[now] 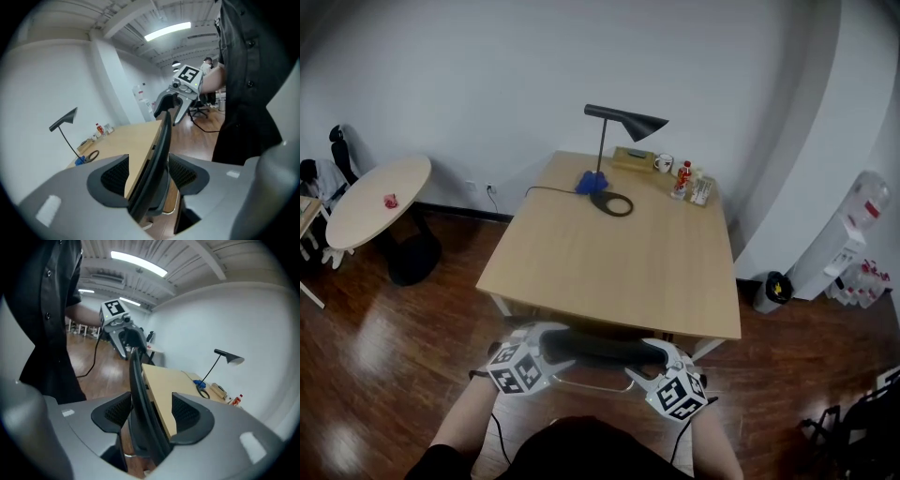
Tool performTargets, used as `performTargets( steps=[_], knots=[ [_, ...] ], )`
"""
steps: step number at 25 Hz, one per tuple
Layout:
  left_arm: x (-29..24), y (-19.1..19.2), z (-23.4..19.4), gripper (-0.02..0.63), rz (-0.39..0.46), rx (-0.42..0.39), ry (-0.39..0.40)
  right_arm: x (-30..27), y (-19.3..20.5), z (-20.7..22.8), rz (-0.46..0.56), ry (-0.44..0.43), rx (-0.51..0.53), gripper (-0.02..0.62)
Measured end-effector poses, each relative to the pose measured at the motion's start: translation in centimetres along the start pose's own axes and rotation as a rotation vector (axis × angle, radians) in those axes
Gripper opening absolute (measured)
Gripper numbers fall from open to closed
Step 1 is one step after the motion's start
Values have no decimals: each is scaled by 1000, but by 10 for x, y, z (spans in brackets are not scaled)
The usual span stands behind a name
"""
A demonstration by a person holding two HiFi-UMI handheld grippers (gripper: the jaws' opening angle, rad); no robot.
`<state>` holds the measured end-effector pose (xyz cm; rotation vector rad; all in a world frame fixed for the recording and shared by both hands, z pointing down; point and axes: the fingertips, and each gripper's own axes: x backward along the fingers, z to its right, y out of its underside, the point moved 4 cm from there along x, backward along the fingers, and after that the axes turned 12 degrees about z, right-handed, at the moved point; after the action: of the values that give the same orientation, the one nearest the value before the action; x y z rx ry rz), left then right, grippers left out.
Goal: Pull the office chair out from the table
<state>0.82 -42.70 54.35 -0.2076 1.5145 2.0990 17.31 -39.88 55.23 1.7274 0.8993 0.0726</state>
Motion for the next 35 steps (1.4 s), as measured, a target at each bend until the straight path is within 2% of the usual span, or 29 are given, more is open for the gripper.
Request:
performTargets(
  steps=[4,10,14,17,21,23,26,29,31,35],
  knots=[
    [-9,15,2,249,-79,-38,77,-12,10,-9,-98,-85,82,291],
    [-17,24,2,245,-175,-151,94,-27,27,-10,-233,-152,198,288],
    [-20,30,7,239,-252,-236,131,-32,34,-10,-297,-180,218,267],
    [-28,41,5,239,-295,-241,169,-33,36,-9,-322,-190,227,243],
    [-36,46,5,238,-300,-227,184,-35,40,-11,-373,-193,245,189],
    [-38,50,6,233,-324,-248,189,-37,42,-11,-398,-191,248,187],
    [-40,58,4,207,-374,-293,188,-42,49,-9,-476,-190,270,176],
    [-43,62,6,135,-409,-347,177,-43,59,-12,-562,-193,321,157],
    [-44,64,8,106,-422,-372,192,-42,62,-12,-576,-190,348,113],
    [-44,65,9,81,-432,-374,228,-42,63,-13,-572,-220,353,86]
  ],
)
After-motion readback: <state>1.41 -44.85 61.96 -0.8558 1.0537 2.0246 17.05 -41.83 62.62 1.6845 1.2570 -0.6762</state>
